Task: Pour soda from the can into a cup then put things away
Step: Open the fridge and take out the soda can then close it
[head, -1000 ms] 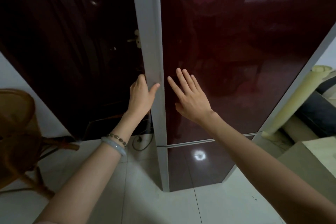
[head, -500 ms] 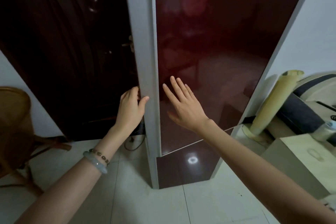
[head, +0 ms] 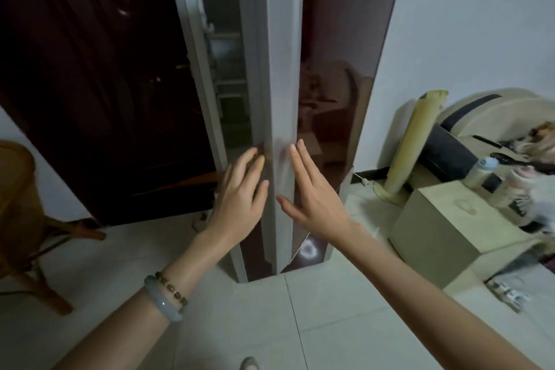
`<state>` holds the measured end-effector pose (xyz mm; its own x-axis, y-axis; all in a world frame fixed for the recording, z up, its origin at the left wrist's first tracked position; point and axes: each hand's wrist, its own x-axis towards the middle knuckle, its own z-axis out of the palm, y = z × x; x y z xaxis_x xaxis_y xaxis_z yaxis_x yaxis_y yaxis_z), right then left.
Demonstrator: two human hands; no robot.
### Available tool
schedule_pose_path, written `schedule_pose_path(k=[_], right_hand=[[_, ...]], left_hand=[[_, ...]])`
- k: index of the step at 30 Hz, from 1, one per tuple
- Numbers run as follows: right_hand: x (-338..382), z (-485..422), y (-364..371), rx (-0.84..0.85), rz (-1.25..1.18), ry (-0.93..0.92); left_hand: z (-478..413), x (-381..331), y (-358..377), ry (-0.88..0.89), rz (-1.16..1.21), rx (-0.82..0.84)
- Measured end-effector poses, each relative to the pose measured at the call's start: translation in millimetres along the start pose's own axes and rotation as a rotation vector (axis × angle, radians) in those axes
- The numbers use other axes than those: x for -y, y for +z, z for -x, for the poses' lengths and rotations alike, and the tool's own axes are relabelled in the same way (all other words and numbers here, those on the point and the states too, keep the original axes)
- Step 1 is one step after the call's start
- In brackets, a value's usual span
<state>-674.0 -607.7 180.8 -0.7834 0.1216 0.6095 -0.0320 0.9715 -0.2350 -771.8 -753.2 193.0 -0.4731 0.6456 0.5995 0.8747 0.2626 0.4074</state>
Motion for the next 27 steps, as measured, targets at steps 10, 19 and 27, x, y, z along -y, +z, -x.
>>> schedule_pose_path(k=[10,19,27], right_hand=[[-32.7,98.9,-76.8,-0.21,0.216,0.06],[-78.8,169.7,-147.5,-0.246,0.55,0.28],[-118.6,202.3,-184.4,-0.113,0.701,0.43]], left_hand=[[13.7,-105.9,50.8,0.394,-0.133,0.078],[-5.1,-153.2,93.9,0.339,-0.125,0.119],[-58.2,-193.7,126.1,0.344,-0.194,0.135]])
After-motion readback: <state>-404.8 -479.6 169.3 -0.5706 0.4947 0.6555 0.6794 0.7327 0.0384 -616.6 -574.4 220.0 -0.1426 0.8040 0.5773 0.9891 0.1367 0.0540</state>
